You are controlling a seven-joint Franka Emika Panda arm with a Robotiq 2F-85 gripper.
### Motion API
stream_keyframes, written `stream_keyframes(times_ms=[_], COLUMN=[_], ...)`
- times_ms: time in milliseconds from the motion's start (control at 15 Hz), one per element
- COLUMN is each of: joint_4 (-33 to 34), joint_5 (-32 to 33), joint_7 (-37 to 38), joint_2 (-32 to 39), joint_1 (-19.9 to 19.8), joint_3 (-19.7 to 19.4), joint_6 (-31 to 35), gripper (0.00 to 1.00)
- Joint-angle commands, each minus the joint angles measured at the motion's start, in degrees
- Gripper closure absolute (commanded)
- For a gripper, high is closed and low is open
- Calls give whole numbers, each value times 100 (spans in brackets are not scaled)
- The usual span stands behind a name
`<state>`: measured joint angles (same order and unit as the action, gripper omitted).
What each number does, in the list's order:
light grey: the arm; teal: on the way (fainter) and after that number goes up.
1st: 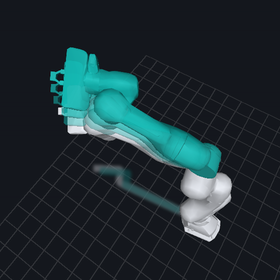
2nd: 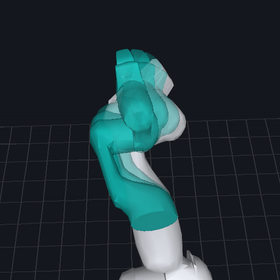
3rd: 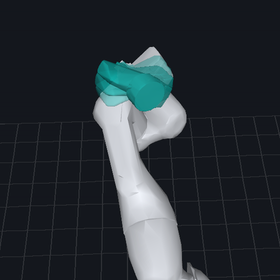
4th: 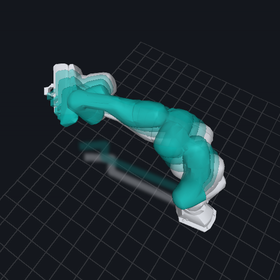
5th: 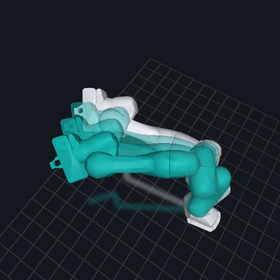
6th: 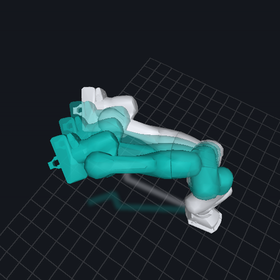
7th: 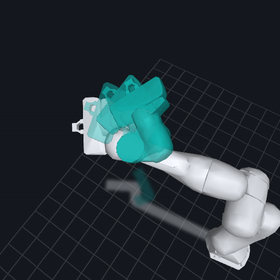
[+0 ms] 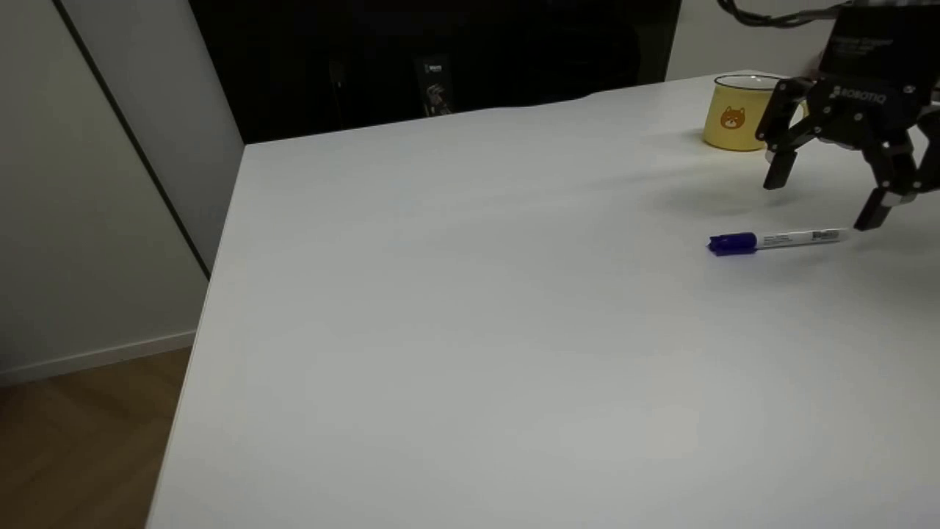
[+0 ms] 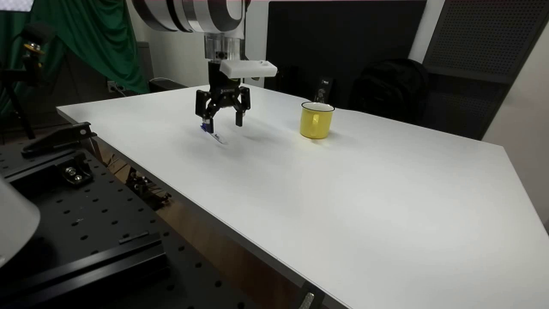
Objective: Put the blue marker in the yellow mug
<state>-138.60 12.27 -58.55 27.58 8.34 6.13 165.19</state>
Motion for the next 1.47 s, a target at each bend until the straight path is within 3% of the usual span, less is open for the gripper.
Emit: stream_keyframes(times_ms=[0,600,667,733,867,1400], joint_4=[227,277,282,289,305,372], joint_5=[390,882,922,935,959,1019], joint_7=[763,1653,1720,1773,1855,2219], joint_2=[275,504,531,562,607,561], joint_1=[228,388,385,373,385,337], joint_3=[-209,-416,-428,-428,-455,-578], joint_6=[173,509,561,599,616,492], gripper=[0,0,5,26,30,84])
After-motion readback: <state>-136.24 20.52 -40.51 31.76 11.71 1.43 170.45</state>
